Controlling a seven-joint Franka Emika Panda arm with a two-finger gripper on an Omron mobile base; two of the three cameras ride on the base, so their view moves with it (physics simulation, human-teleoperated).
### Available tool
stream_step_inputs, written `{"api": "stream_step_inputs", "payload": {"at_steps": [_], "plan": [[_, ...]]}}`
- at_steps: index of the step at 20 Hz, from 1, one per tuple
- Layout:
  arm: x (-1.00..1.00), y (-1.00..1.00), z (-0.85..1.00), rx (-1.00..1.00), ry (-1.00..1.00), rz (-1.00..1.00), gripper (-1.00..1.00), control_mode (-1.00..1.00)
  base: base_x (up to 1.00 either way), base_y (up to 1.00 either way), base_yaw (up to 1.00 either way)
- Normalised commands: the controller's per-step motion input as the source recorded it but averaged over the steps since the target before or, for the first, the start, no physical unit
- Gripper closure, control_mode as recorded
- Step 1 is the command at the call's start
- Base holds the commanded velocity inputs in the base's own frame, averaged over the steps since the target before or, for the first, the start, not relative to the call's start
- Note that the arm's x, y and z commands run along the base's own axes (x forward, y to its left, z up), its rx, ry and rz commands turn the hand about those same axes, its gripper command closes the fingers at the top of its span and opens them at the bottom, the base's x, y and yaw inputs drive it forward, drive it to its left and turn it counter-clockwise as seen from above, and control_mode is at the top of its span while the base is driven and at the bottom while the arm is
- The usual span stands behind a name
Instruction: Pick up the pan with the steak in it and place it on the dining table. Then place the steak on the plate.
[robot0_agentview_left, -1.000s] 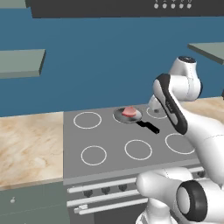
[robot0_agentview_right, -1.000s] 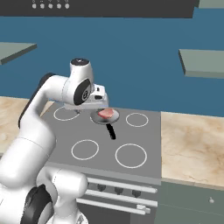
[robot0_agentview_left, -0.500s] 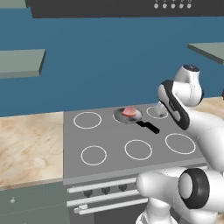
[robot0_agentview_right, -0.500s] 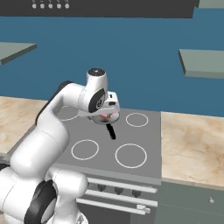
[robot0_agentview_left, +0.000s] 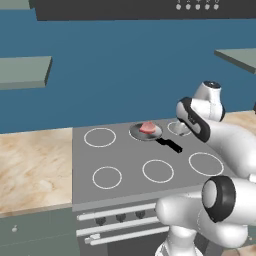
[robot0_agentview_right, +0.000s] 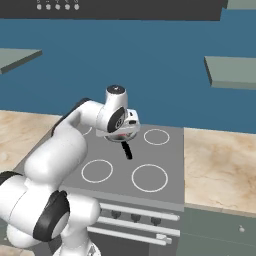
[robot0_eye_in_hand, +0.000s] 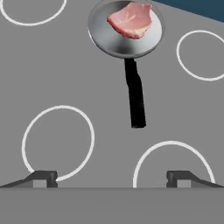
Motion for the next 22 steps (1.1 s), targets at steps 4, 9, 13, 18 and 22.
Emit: {"api": "stream_step_inputs", "payload": {"at_steps": [4,9,13,18,22], "plan": [[0.34,0.0,-0.43,-0.04,0.01,0.0,-1.0,-1.0,0.0,0.0,0.0],[0.24,0.0,-0.4,0.0,0.0,0.0,-1.0,-1.0,0.0,0.0,0.0],[0.14,0.0,-0.36,0.0,0.0,0.0,-1.0,-1.0,0.0,0.0,0.0],[0.08,0.0,-0.38,0.0,0.0,0.0,-1.0,-1.0,0.0,0.0,0.0],[0.2,0.0,-0.34,0.0,0.0,0.0,-1.0,-1.0,0.0,0.0,0.0]]}}
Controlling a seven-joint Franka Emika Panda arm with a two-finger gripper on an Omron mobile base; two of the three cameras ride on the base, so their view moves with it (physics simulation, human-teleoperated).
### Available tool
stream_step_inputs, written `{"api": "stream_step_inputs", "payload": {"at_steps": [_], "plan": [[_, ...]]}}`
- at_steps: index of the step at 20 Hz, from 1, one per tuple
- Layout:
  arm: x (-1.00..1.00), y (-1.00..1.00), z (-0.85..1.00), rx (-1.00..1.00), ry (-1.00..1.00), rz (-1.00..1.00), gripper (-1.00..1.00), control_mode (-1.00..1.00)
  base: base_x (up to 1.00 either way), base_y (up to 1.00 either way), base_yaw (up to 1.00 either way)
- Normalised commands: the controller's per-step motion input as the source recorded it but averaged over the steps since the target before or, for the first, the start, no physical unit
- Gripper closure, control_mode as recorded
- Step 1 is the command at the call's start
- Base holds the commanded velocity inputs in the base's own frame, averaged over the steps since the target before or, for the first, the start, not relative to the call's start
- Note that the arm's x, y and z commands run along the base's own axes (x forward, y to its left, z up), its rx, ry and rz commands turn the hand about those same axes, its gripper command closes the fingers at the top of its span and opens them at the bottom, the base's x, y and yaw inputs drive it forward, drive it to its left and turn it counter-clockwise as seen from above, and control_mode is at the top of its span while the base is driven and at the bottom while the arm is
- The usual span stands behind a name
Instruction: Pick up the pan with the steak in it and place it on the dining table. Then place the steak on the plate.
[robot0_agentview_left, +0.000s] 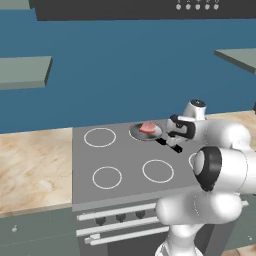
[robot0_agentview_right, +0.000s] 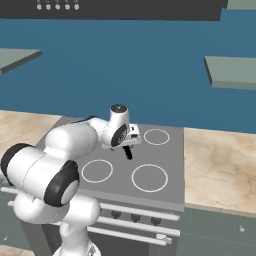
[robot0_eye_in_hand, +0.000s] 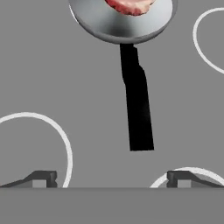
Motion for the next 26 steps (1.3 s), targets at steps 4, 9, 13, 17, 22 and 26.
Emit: {"api": "stream_step_inputs", "payload": {"at_steps": [4,9,13,17,22,26], "plan": [[0.22,0.0,-0.22,-0.05,-0.02,0.0,-1.0,-1.0,0.0,0.0,0.0],[0.05,-0.02,-0.04,-0.01,0.0,0.0,-1.0,-1.0,0.0,0.0,0.0],[0.28,-0.26,-0.17,0.0,0.0,0.0,-1.0,-1.0,0.0,0.0,0.0],[0.13,-0.15,-0.17,0.0,0.0,0.0,-1.0,-1.0,0.0,0.0,0.0],[0.02,0.0,-0.03,0.0,0.0,0.0,-1.0,-1.0,0.0,0.0,0.0],[0.06,0.0,-0.16,0.0,0.0,0.0,-1.0,-1.0,0.0,0.0,0.0]]}}
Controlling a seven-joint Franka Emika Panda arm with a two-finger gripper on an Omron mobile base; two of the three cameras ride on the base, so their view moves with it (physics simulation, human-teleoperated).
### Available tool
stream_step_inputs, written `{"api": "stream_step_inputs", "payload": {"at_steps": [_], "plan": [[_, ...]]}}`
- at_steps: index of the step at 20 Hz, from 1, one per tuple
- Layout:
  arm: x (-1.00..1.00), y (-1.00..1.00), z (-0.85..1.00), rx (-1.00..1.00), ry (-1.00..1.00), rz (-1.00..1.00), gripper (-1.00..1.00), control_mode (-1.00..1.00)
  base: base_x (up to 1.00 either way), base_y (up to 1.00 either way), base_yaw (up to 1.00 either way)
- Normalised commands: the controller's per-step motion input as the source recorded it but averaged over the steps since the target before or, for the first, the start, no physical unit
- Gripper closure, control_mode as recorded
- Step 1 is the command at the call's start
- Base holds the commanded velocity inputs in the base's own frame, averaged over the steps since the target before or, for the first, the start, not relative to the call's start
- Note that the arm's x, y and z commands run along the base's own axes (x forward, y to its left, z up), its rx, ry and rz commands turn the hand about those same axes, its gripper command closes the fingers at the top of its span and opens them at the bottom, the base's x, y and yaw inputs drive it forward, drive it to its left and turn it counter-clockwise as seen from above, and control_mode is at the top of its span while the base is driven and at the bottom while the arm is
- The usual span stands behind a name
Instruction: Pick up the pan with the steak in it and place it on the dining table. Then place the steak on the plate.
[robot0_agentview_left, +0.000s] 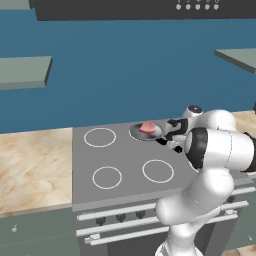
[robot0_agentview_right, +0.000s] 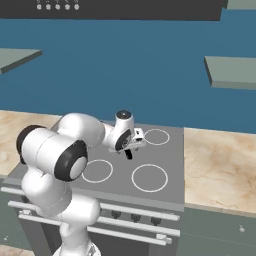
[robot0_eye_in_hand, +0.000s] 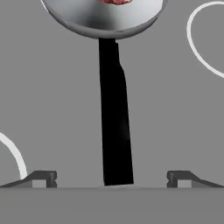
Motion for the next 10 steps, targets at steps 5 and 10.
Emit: {"api": "stream_step_inputs", "payload": {"at_steps": [5,10], "plan": [[0.06,0.01,-0.18,0.0,0.0,0.0,-1.0,-1.0,0.0,0.0,0.0],[0.04,0.04,-0.21,0.0,0.0,0.0,-1.0,-1.0,0.0,0.0,0.0]]}}
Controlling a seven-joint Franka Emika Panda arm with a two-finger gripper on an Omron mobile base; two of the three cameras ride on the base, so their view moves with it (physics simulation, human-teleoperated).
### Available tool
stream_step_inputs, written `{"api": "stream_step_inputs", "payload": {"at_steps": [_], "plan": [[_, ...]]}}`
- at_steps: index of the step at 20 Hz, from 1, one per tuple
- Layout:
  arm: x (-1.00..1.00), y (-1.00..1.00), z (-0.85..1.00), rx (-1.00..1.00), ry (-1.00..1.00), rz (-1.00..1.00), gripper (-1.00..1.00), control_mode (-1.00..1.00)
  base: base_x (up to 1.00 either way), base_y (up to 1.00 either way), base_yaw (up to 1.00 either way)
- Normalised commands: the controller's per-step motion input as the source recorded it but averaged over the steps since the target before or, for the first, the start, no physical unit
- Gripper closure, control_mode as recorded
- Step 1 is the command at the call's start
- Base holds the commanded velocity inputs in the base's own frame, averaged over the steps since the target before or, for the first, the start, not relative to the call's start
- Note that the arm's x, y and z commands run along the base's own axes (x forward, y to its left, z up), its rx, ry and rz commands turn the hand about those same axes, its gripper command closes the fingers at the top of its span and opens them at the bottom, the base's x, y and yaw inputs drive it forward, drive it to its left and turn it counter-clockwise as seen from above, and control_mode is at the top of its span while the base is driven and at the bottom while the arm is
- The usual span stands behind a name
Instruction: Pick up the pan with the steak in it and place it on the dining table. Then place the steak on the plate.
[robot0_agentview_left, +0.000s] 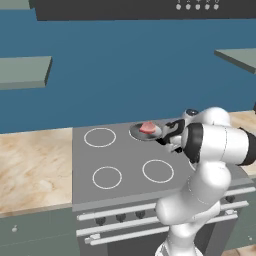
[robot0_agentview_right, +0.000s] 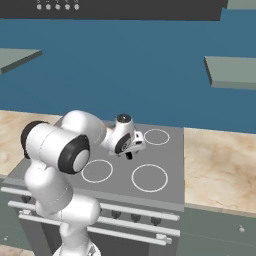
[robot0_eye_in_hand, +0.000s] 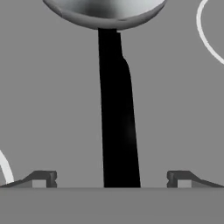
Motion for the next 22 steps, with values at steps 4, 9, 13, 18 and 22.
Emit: {"api": "stream_step_inputs", "payload": {"at_steps": [4,9,13,18,22], "plan": [[0.02,0.06,-0.22,0.0,0.0,0.0,-1.0,-1.0,0.0,0.0,0.0],[0.08,0.02,-0.25,0.0,0.0,0.0,-1.0,-1.0,0.0,0.0,0.0],[0.21,0.0,-0.21,0.0,0.0,0.0,-1.0,-1.0,0.0,0.0,0.0],[0.34,-0.09,-0.16,0.0,0.0,-0.01,-1.0,-1.0,0.0,0.0,0.0],[0.35,-0.23,-0.18,0.0,0.0,0.0,-1.0,-1.0,0.0,0.0,0.0]]}}
